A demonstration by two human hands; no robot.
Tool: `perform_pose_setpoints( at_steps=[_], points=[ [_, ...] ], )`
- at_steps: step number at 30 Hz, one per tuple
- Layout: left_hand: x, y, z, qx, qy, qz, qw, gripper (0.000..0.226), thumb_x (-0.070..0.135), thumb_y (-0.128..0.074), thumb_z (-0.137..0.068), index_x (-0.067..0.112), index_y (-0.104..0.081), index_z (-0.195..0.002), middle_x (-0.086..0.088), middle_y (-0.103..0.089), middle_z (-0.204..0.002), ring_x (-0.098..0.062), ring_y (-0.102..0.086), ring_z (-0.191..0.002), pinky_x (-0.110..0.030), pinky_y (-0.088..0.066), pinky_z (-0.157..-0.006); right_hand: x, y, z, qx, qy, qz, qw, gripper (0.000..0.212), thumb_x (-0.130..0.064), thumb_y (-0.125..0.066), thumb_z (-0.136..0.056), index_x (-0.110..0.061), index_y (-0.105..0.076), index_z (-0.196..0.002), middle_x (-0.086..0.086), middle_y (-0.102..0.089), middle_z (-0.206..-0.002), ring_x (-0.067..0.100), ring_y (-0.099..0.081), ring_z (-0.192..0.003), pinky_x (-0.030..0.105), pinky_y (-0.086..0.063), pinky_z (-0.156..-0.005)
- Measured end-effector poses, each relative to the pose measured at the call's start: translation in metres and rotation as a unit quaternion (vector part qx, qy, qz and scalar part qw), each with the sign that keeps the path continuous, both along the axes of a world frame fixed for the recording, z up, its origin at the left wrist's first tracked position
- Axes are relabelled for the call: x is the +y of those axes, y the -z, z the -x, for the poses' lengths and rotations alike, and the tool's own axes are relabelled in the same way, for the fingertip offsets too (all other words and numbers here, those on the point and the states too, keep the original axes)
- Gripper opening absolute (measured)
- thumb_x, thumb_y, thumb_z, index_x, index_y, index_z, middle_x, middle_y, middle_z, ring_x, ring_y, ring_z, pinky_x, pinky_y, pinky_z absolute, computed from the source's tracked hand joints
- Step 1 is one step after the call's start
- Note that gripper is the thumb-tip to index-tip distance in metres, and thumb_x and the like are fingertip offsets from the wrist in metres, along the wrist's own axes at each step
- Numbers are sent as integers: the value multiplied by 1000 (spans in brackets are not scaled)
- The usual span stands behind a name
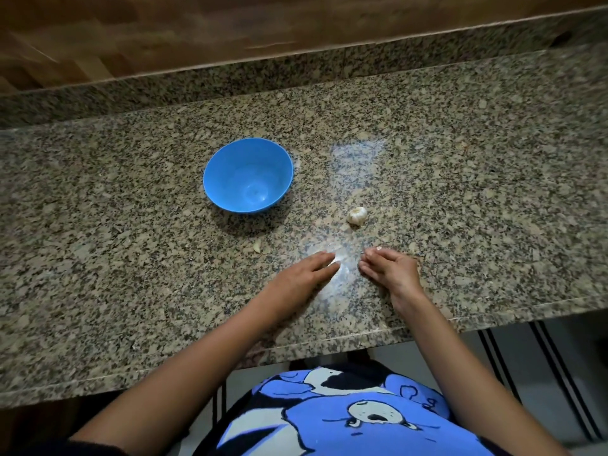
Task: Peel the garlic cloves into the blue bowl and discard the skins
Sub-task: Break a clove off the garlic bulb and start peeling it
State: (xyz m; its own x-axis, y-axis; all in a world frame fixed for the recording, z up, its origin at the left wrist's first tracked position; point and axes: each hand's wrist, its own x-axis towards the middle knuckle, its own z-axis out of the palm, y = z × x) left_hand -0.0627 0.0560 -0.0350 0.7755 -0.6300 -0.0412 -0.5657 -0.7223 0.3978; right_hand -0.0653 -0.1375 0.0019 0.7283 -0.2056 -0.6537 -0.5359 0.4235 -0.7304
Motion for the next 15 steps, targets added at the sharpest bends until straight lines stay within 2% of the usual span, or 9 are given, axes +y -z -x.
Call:
perform_pose_setpoints(
  at_steps=[2,5,6,8,11,13,14,15],
  points=[
    [17,-6,6,-22,16,17,999,51,4,-58,-90,17,-47,-138,-10,-43,-144,-23,-44,-131,-28,-26,-107,7,-2,0,3,-22,12,1000,15,-3,-63,-84,3,-63,-98,13,-68,-82,19,-67,-71,20,-57,-61],
    [29,-9,13,-114,51,9,992,44,-2,-77,-67,3,-69,-110,-17,-68,-110,-29,-68,-97,-35,-51,-85,18,-6,2,10,-32,10,999,16,-2,-63,-84,2,-62,-99,14,-68,-83,20,-68,-73,22,-58,-62],
    [31,-8,14,-123,53,5,991,41,-2,-80,-63,2,-70,-102,-16,-70,-102,-29,-69,-89,-36,-58,-75,22,-7,4,13,-32,7,999,16,-2,-63,-84,3,-62,-99,14,-68,-83,20,-67,-72,21,-58,-61],
    [32,-8,16,-121,37,3,992,34,-4,-81,-61,1,-70,-93,-15,-69,-93,-28,-69,-82,-37,-59,-58,30,-9,8,22,-33,-1,999,15,0,-62,-84,4,-62,-98,14,-67,-82,21,-66,-72,21,-57,-59],
    [33,-5,21,-110,-14,-32,993,23,-7,-77,-63,2,-66,-82,-12,-65,-82,-24,-64,-71,-33,-56,-52,42,-12,16,27,-54,-12,998,13,6,-61,-82,8,-61,-96,17,-66,-79,22,-65,-69,21,-57,-56],
    [31,-17,36,-46,-130,-30,990,12,-5,-68,-77,4,-66,-84,-5,-64,-85,-19,-63,-72,-29,-57,-62,51,-14,20,22,-103,8,994,16,7,-62,-81,11,-62,-96,18,-67,-80,24,-66,-70,21,-56,-55],
    [31,-26,45,27,-242,21,970,10,-1,-64,-83,6,-69,-89,0,-65,-88,-16,-64,-75,-26,-57,-67,57,-15,22,17,-137,22,990,16,7,-62,-81,11,-63,-96,18,-68,-81,24,-67,-71,21,-57,-57],
    [35,-35,52,124,-378,131,908,11,2,-64,-85,7,-70,-92,3,-66,-89,-15,-66,-76,-23,-56,-68,63,-17,24,9,-174,28,984,16,7,-62,-80,11,-63,-96,17,-68,-82,23,-68,-72,20,-57,-60]
  ],
)
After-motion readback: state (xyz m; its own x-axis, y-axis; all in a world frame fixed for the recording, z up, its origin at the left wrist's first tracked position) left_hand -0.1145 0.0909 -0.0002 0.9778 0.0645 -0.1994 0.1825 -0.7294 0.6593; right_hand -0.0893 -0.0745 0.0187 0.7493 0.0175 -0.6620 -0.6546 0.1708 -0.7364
